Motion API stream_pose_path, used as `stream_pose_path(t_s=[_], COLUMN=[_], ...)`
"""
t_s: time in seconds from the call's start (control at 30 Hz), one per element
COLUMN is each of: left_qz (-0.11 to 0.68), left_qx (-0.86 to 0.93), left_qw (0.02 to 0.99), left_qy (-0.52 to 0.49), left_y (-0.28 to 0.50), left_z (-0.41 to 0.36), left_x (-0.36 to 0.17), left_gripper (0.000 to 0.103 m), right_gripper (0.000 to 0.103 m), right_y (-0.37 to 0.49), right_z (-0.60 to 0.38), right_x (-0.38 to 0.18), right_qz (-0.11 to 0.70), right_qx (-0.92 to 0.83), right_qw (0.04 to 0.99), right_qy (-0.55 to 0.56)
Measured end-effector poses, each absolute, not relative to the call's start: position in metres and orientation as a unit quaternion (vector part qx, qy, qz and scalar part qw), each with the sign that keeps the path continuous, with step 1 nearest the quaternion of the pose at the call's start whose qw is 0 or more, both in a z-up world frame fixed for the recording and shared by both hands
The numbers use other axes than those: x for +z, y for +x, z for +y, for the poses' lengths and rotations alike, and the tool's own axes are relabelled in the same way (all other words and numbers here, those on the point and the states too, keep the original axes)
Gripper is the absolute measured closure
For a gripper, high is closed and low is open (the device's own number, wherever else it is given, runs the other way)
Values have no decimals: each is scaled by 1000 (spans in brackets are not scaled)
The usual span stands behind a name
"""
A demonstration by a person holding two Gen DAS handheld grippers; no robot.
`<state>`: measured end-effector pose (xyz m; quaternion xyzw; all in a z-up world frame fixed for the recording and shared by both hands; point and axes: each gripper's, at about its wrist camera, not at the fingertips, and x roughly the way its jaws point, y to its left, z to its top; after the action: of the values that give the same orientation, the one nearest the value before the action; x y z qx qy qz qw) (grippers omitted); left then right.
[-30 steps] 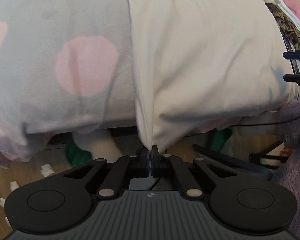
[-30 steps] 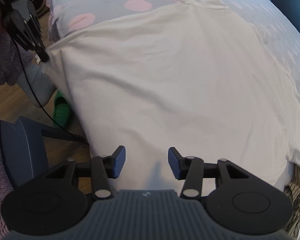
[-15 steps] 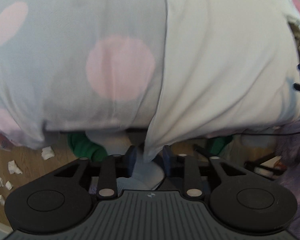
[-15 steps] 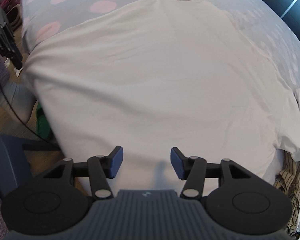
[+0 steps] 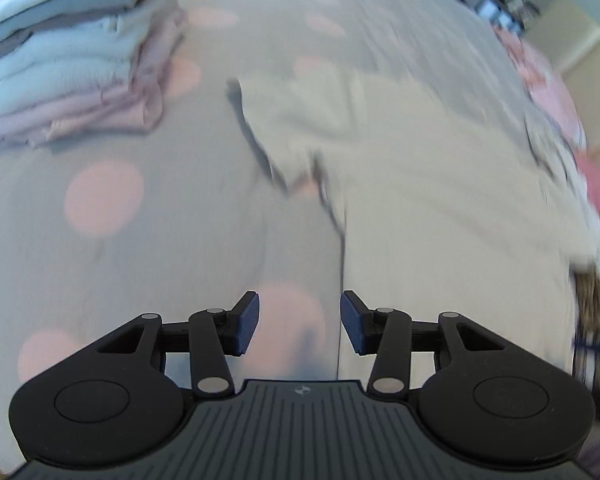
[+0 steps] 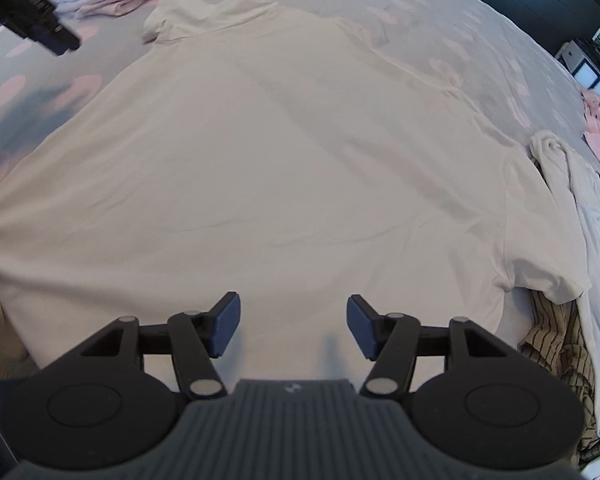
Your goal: Fold clothes
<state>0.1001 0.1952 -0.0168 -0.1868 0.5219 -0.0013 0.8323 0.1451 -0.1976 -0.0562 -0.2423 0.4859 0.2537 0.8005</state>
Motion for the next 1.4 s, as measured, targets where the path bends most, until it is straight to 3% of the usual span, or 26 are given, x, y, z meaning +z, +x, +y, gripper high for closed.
stream_pose_path(t_s=[0.2,0.3,0.37,0.53,0.6,0.87,1.03,1.4], left_qz=[462,457,457,443,431,347,333,340], left_qx=[29,45,49,40,46,-8,-47,-136], left_qw=[844,848,844,862,870,919,935,930], left_qy=[-271,-266,-276,-245,-236,-188,-112,23], left_y=[168,189,197,205,202,192,200,225], left_z=[233,235,237,225,220,179,120,-43], left_x=[-45,-62,-74,-73,-65,6,40,47], left_gripper=[60,61,67,100,102,103,103,103], right_gripper=[41,41,41,41,41,41,41,41], right_y=[169,175,178,180,181,180,179,182], right_z=[-192,-185,-180,-173,-175,-186,-192,-226], right_x=[-67,-66,-65,-64,-65,-64,-60,-50], right_qz=[502,502,499,487,488,490,483,473], right_qx=[243,252,259,268,268,255,250,215], right_qw=[800,798,797,796,796,804,811,833], right_qy=[-221,-219,-220,-240,-238,-220,-215,-189])
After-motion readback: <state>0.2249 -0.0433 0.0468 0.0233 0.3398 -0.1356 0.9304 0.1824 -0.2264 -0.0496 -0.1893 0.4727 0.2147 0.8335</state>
